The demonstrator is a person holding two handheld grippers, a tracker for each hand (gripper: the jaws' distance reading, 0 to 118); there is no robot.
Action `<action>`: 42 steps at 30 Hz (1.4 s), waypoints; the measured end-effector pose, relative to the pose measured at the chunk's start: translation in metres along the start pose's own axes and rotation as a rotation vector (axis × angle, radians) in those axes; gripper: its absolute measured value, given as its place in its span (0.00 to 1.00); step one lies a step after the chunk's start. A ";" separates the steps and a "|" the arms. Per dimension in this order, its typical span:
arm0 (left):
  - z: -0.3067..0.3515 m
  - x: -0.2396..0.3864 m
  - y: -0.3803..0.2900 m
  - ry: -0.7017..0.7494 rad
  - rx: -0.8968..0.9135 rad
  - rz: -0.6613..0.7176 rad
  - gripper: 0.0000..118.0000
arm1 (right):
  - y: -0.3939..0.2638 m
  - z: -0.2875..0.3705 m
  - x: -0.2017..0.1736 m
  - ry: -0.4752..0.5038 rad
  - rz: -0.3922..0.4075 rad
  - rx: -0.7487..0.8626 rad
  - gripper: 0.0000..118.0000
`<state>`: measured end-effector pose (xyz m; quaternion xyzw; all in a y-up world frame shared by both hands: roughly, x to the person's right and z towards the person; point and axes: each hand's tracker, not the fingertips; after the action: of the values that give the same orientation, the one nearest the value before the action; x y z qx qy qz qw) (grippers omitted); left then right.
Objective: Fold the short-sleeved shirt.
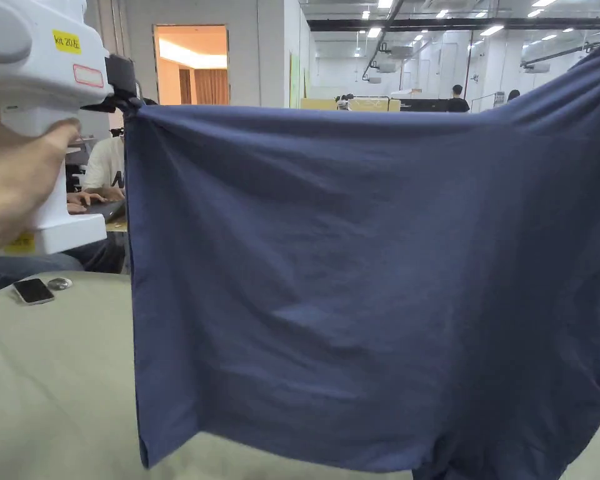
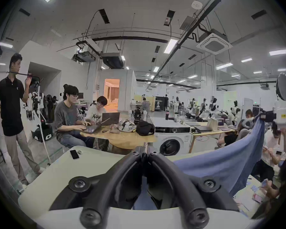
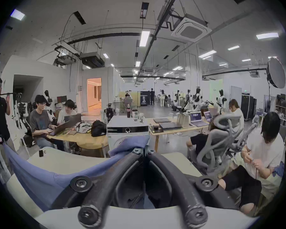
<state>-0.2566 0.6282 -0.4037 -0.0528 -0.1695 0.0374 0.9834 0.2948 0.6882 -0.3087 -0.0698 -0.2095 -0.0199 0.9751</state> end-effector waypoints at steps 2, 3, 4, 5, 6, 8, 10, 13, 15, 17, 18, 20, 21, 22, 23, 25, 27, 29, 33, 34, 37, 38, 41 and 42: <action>-0.015 0.001 0.006 0.026 0.000 -0.038 0.00 | 0.014 -0.016 -0.008 0.002 -0.011 0.018 0.00; -0.022 0.001 0.010 0.035 -0.002 -0.043 0.00 | 0.021 -0.022 -0.013 0.004 -0.017 0.033 0.00; -0.028 -0.001 0.012 0.030 0.004 -0.041 0.00 | 0.029 -0.027 -0.019 -0.002 -0.018 0.034 0.00; -0.034 0.000 0.015 0.046 0.011 -0.044 0.00 | 0.037 -0.031 -0.024 0.001 -0.016 0.053 0.00; -0.040 -0.001 0.019 0.060 0.022 -0.047 0.00 | 0.047 -0.036 -0.030 -0.008 -0.017 0.055 0.00; -0.051 -0.003 0.028 0.077 0.031 -0.041 0.00 | 0.061 -0.036 -0.039 -0.009 -0.037 0.077 0.00; -0.058 -0.005 0.032 0.089 0.040 -0.028 0.00 | 0.071 -0.042 -0.045 -0.004 -0.036 0.101 0.00; -0.071 -0.008 0.029 0.110 0.032 -0.031 0.00 | 0.078 -0.046 -0.053 -0.008 -0.027 0.109 0.00; -0.091 -0.020 0.025 0.117 0.038 -0.046 0.00 | 0.077 -0.052 -0.059 -0.020 0.000 0.096 0.00; -0.089 -0.017 0.012 0.112 0.053 -0.027 0.00 | 0.071 -0.057 -0.062 -0.028 0.012 0.082 0.00; -0.080 -0.007 0.004 0.115 0.028 -0.021 0.00 | 0.065 -0.061 -0.062 -0.016 0.004 0.076 0.00; -0.083 -0.004 -0.010 0.118 0.017 -0.028 0.00 | 0.053 -0.072 -0.061 -0.008 -0.026 0.036 0.00; -0.082 -0.004 -0.015 0.121 -0.010 -0.033 0.00 | 0.047 -0.076 -0.063 -0.009 -0.020 0.018 0.00; -0.080 -0.005 -0.022 0.114 -0.006 -0.032 0.00 | 0.039 -0.080 -0.063 -0.013 -0.020 0.010 0.00; -0.080 -0.003 -0.026 0.117 -0.011 -0.046 0.00 | 0.032 -0.084 -0.063 -0.015 -0.008 -0.004 0.00; -0.078 0.001 -0.035 0.118 -0.024 -0.054 0.00 | 0.020 -0.090 -0.064 -0.023 0.000 -0.022 0.00; -0.095 -0.016 -0.029 0.115 -0.038 -0.042 0.00 | 0.009 -0.093 -0.061 -0.020 -0.014 -0.034 0.00; -0.093 -0.014 -0.040 0.113 -0.039 -0.040 0.00 | -0.010 -0.089 -0.059 0.003 -0.018 -0.031 0.00; -0.076 -0.012 -0.088 0.096 -0.059 -0.046 0.00 | -0.072 -0.079 -0.048 0.042 0.016 -0.041 0.00; -0.073 -0.013 -0.102 0.076 -0.070 -0.043 0.00 | -0.091 -0.077 -0.042 0.062 0.021 -0.056 0.00; -0.039 -0.016 -0.146 -0.004 -0.118 0.010 0.00 | -0.146 -0.052 -0.026 0.092 0.036 -0.138 0.00; -0.020 -0.018 -0.162 -0.081 -0.092 0.026 0.00 | -0.164 -0.038 -0.017 0.103 0.019 -0.138 0.00; 0.030 -0.018 -0.199 -0.112 -0.127 0.033 0.00 | -0.212 0.019 0.005 0.172 -0.070 -0.168 0.00; 0.054 -0.020 -0.218 -0.122 -0.189 0.067 0.00 | -0.227 0.037 0.013 0.184 -0.048 -0.183 0.00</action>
<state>-0.2820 0.4151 -0.3340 -0.1486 -0.2298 0.0571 0.9601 0.2766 0.4687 -0.2409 -0.1514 -0.1181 -0.0683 0.9790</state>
